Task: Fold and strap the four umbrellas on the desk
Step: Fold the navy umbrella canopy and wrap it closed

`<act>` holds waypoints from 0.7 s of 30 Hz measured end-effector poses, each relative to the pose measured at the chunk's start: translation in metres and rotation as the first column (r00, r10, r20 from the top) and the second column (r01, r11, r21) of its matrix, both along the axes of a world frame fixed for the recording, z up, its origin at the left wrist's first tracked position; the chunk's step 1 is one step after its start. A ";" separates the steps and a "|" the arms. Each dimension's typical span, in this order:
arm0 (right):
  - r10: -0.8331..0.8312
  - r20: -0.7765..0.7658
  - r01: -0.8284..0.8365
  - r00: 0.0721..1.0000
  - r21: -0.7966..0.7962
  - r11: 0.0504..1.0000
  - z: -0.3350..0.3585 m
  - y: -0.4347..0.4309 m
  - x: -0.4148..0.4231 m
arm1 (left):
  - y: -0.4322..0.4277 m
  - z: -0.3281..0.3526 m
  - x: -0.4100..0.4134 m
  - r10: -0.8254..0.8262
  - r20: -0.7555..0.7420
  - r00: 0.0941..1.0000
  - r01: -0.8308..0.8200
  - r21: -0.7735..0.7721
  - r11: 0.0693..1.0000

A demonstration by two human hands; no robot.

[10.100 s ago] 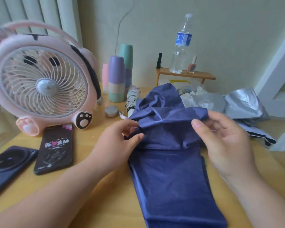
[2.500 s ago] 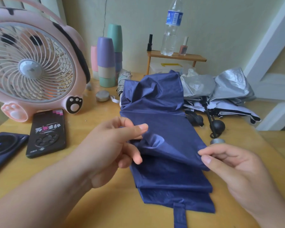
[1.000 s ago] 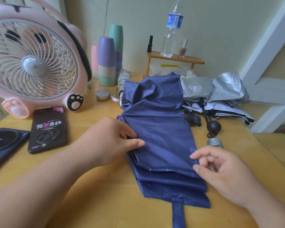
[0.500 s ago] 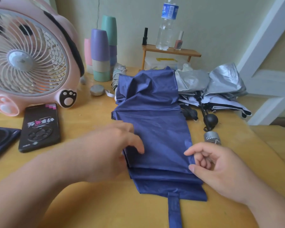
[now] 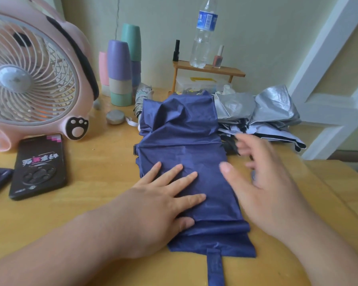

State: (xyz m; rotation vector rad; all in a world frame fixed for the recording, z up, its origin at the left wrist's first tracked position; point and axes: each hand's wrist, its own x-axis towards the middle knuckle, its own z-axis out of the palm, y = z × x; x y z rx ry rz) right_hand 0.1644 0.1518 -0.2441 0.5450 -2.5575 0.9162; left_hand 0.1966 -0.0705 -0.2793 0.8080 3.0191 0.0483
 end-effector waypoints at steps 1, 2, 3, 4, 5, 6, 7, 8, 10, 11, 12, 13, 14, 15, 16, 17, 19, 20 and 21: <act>0.076 0.037 -0.075 0.996 -0.042 0.996 0.004 -0.015 0.000 | 0.001 0.003 0.001 -0.007 0.026 1.000 0.006 0.019 1.000; 0.155 0.130 -0.145 0.979 -0.080 0.986 0.004 -0.030 0.001 | 0.001 0.003 0.001 -0.011 0.065 0.998 0.008 0.033 0.999; 0.213 0.218 -0.193 0.952 -0.113 0.975 0.001 -0.044 0.000 | 0.001 0.005 0.003 -0.038 0.076 0.996 0.035 0.033 0.999; 0.239 0.272 -0.209 0.932 -0.136 0.968 -0.003 -0.054 -0.002 | 0.001 0.011 0.005 -0.042 0.114 0.993 0.038 0.038 0.999; 0.236 0.309 -0.200 0.921 -0.145 0.969 -0.008 -0.060 -0.007 | -0.002 0.014 0.007 -0.048 0.146 0.988 0.040 0.054 0.998; 0.225 0.350 -0.195 0.910 -0.119 0.974 -0.013 -0.061 -0.012 | -0.006 0.014 0.009 -0.063 0.160 0.985 0.056 0.046 0.997; 0.208 0.415 -0.206 0.886 -0.049 0.977 -0.015 -0.059 -0.017 | -0.009 0.012 0.011 -0.096 0.118 0.988 0.091 0.046 0.995; 0.179 0.487 -0.226 0.855 0.039 0.973 -0.013 -0.055 -0.020 | -0.015 0.008 0.013 -0.135 0.061 0.989 0.135 0.005 0.991; 0.123 0.618 -0.279 0.776 0.162 0.947 -0.004 -0.044 -0.026 | -0.029 0.003 0.011 -0.099 0.060 0.993 0.102 -0.063 0.993; 0.092 0.665 -0.306 0.741 0.213 0.928 0.000 -0.038 -0.028 | -0.032 -0.005 0.006 -0.113 -0.019 0.993 0.111 -0.067 0.992; 0.046 0.692 -0.330 0.720 0.282 0.901 0.007 -0.033 -0.030 | -0.029 -0.010 0.001 -0.140 -0.043 0.989 0.135 -0.096 0.986; -0.011 0.708 -0.350 0.706 0.363 0.864 0.013 -0.028 -0.031 | -0.020 -0.002 -0.003 -0.185 0.035 0.982 0.187 -0.094 0.978; -0.067 0.716 -0.367 0.695 0.433 0.823 0.020 -0.023 -0.033 | -0.024 0.004 0.002 -0.231 0.080 0.970 0.234 -0.024 0.972; -0.103 0.717 -0.377 0.690 0.477 0.794 0.028 -0.020 -0.035 | -0.036 -0.007 0.003 -0.264 -0.151 0.953 0.281 0.102 0.954; -0.106 0.708 -0.371 0.699 0.484 0.793 0.036 -0.017 -0.040 | -0.030 -0.004 0.003 -0.271 -0.119 0.955 0.289 0.189 0.938; -0.080 0.676 -0.323 0.732 0.448 0.834 0.043 -0.016 -0.047 | -0.020 0.010 0.003 -0.184 -0.115 0.976 0.208 0.265 0.941; -0.029 0.481 -0.074 0.876 0.194 0.978 0.053 -0.018 -0.068 | -0.023 0.042 0.009 -0.024 -0.133 0.991 0.077 0.406 0.911; -0.055 0.338 0.059 0.940 -0.003 0.998 0.056 -0.021 -0.080 | -0.032 0.042 0.013 0.048 -0.225 0.973 0.071 0.490 0.869; -0.083 0.241 0.128 0.967 -0.175 0.976 0.059 -0.026 -0.090 | -0.037 0.039 0.009 0.116 -0.250 0.961 0.052 0.578 0.815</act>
